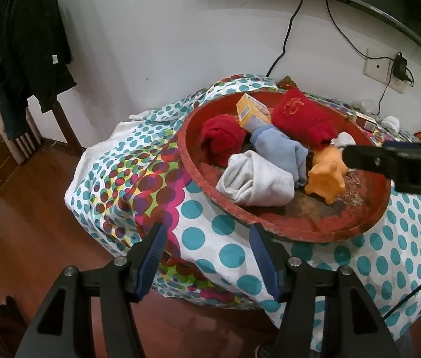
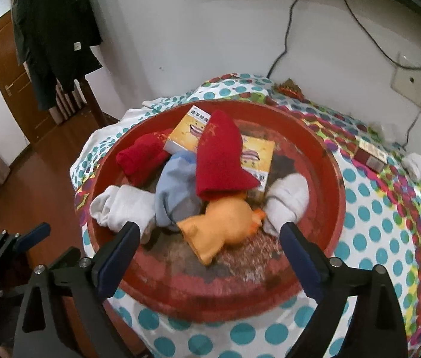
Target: Organize objects
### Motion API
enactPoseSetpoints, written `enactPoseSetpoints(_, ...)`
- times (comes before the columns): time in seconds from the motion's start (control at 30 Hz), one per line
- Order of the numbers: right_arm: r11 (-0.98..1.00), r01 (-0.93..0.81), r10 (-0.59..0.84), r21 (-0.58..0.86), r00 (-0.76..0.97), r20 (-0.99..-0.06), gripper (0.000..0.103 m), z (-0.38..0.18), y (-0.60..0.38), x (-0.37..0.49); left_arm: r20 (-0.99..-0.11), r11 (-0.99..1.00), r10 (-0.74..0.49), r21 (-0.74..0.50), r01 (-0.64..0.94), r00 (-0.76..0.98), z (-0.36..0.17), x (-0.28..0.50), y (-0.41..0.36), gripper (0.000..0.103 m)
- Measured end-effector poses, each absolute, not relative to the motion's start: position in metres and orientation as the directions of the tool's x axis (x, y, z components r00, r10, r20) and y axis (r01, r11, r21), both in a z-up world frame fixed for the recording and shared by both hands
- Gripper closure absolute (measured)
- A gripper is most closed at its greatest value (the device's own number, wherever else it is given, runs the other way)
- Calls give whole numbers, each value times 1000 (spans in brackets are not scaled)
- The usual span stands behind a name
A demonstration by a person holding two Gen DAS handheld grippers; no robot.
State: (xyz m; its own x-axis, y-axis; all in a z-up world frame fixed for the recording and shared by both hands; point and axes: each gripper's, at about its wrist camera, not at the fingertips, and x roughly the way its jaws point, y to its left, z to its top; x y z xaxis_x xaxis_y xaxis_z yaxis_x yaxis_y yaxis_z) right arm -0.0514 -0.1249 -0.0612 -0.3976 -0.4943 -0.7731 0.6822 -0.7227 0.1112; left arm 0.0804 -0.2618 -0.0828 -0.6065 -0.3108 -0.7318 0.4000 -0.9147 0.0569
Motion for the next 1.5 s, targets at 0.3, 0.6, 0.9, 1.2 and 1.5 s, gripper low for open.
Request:
enactPoseSetpoints(0.3, -756, 647, -457, 100, -413, -788, 0, -65, -101, -33, -717, -910, -347, 101, 403, -605, -78, 81, -254, 44)
enactPoseSetpoints(0.6, -769, 635, -426, 74, -424, -799, 0, -69, -84, -3, -696, -887, -410, 155, 434, -590, -69, 82, -249, 44)
enactPoseSetpoints(0.9, -750, 661, -408, 35, -420, -811, 0, -67, -90, 14, -707, -906, -365, 120, 406, -605, -53, 85, -240, 44)
enactPoseSetpoints(1.2, -777, 630, -346, -18, -451, -822, 0, -55, -87, 9, -730, -913, -344, 114, 391, -590, -32, 67, -238, 44)
enactPoseSetpoints(1.5, -782, 622, -276, -46, -411, -869, 0, -60, -112, -6, -765, -905, -329, 90, 415, -553, -14, 38, -248, 44)
